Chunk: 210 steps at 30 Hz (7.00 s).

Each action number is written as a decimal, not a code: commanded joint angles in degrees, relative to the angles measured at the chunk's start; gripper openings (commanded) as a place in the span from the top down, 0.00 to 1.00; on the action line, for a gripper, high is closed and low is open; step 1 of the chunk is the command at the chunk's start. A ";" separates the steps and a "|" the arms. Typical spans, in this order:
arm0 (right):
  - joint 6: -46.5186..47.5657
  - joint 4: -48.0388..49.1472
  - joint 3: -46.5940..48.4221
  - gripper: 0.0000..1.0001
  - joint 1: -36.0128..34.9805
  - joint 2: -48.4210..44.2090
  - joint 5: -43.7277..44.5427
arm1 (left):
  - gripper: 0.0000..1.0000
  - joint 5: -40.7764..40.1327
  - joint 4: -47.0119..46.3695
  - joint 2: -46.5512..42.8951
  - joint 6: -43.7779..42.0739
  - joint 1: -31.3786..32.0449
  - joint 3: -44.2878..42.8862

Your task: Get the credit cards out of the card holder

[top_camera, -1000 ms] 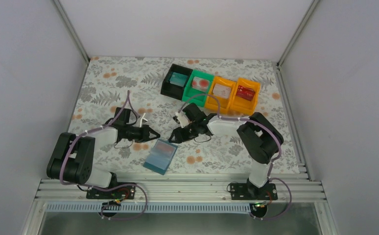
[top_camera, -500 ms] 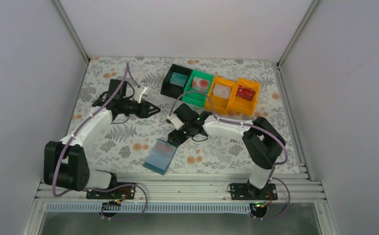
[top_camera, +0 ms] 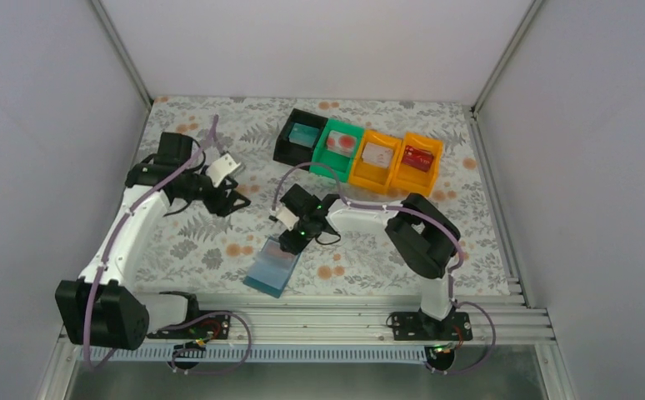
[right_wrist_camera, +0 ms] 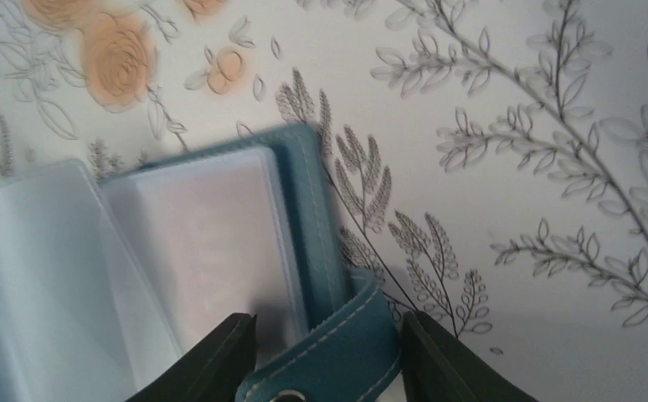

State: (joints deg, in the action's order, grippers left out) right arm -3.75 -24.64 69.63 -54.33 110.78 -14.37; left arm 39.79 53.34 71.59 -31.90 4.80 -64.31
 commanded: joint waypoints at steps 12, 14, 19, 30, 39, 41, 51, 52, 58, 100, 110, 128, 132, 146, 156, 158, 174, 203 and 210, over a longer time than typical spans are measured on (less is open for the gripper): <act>-19.16 15.85 -21.60 0.96 12.11 -12.30 -10.86 | 0.29 -9.05 -1.33 -4.81 -19.19 14.51 14.63; -23.04 20.96 -25.36 0.96 14.66 -15.98 -12.59 | 0.29 -9.03 -3.60 -3.74 -18.43 15.31 13.92; -29.02 27.52 -30.90 0.96 19.59 -20.05 -10.66 | 0.32 -9.21 -12.19 -0.23 -13.85 16.34 12.65; -36.83 35.23 -40.82 0.96 25.74 -27.17 -9.43 | 0.34 -11.87 -21.82 12.00 -9.69 18.40 13.24; -35.62 32.22 -40.27 0.81 27.40 -25.39 -9.77 | 0.32 -8.95 -21.00 16.00 -0.51 18.36 10.17; -34.73 29.55 -39.69 0.72 27.66 -26.45 -8.12 | 0.32 -6.43 -21.41 15.55 0.70 18.41 11.16; -24.56 7.78 -22.83 0.47 25.38 -31.72 9.12 | 0.31 -3.19 -30.24 15.37 20.63 15.94 13.00; -24.54 6.92 -20.34 0.47 23.98 -30.21 10.53 | 0.31 -2.49 -29.93 16.12 22.53 15.46 12.60; -26.32 10.47 -16.85 0.49 20.88 -19.72 -1.10 | 0.28 5.73 -25.27 21.17 32.59 13.05 10.92; -24.48 18.31 -25.55 0.52 26.30 -25.58 -18.83 | 0.98 11.38 -33.73 30.30 35.91 18.30 10.26; -8.19 14.27 -21.44 0.34 36.27 -42.68 -31.64 | 0.98 3.52 -15.55 8.44 10.43 18.48 -5.98; -2.66 17.32 -4.86 0.44 28.13 -47.71 -39.99 | 0.98 -1.74 -2.98 -6.00 7.12 18.41 -21.80; -2.39 17.59 -2.92 0.62 25.50 -46.82 -35.66 | 0.98 -0.85 -3.78 -7.31 7.63 18.45 -20.43; 5.93 9.29 -0.20 0.58 26.83 -48.45 -33.89 | 0.98 0.10 -3.49 -10.00 7.42 18.38 -20.99; 3.92 9.43 2.34 0.58 26.54 -46.39 -33.38 | 0.98 1.50 -3.91 -10.02 7.68 18.41 -20.59; 3.80 9.72 1.95 0.56 25.90 -46.21 -34.12 | 0.98 2.06 -4.08 -9.94 7.90 18.41 -20.60; -2.13 16.33 1.58 0.43 15.26 -42.49 -28.96 | 0.98 3.72 -4.83 -8.74 8.97 18.32 -20.41; -7.54 17.86 6.18 0.77 9.15 -36.60 -14.27 | 0.98 12.08 -3.58 -8.98 7.07 17.97 -18.13; -5.34 16.35 4.35 0.91 9.97 -38.39 -14.43 | 0.90 15.02 -0.31 -9.06 4.15 17.19 -20.79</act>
State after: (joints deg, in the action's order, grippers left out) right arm -11.05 -7.73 74.61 -44.71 73.19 -30.72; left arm 47.16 51.03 63.11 -24.62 21.56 -82.41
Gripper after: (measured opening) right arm 0.164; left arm 0.061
